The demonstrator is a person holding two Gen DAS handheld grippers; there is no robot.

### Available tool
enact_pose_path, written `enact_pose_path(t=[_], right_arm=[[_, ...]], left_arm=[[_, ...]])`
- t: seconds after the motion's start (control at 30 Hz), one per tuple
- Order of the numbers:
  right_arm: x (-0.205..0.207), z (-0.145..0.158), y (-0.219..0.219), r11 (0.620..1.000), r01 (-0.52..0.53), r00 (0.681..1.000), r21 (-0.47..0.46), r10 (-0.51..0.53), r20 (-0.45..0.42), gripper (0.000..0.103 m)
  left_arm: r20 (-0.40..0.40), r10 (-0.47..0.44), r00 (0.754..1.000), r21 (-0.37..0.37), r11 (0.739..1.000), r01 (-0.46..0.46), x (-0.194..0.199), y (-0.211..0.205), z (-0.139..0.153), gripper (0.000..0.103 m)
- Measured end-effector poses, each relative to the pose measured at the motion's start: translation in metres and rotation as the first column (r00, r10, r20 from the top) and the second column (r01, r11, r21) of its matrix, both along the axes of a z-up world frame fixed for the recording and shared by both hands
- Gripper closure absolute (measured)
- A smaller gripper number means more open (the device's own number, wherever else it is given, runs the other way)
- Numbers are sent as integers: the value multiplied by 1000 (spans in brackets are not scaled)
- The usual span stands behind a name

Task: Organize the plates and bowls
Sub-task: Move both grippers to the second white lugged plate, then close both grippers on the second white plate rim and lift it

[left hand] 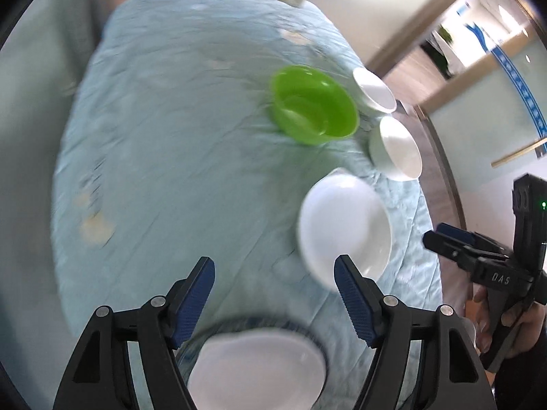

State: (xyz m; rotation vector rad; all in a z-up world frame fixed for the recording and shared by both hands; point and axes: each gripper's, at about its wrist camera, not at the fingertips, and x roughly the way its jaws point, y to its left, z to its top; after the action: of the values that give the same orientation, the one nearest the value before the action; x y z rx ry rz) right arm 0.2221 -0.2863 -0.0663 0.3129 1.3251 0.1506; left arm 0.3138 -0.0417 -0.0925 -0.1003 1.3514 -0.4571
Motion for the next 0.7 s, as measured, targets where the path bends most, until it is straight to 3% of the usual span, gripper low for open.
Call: enact_pose_path(t=[0.13,0.3,0.37,0.5,0.57,0.63,0.7], right_arm=[[18,-32,-3,999,-30,998,24,32,-62,19],[23,-67,0,998,-27,993,54,33,-113,21],[24,-76,-3,999,2,992,47,4,-124,41],[24,-73,-4,997,12,994,71,-4,-110,50],[26,-78,-1,996,8,992,88,3,-129,61],[28,-85,3,996,6,988,85,7,-156,67],[30,-85,5,997,7,988,75,5,-156,75]], left_arm=[[-49,-47,998,32,998,48,33,-40,-31,33],[-108,-56,993,69,996,64,43,-59,-69,34],[-140,-60,988,83,994,72,46,-63,-81,36],[-162,-84,983,86,991,99,46,-68,-94,52],[-147,-87,985,91,991,101,47,-70,-94,60],[-161,-84,983,82,992,98,47,-69,-95,84],[-161,-100,982,71,991,112,46,-73,-95,93]])
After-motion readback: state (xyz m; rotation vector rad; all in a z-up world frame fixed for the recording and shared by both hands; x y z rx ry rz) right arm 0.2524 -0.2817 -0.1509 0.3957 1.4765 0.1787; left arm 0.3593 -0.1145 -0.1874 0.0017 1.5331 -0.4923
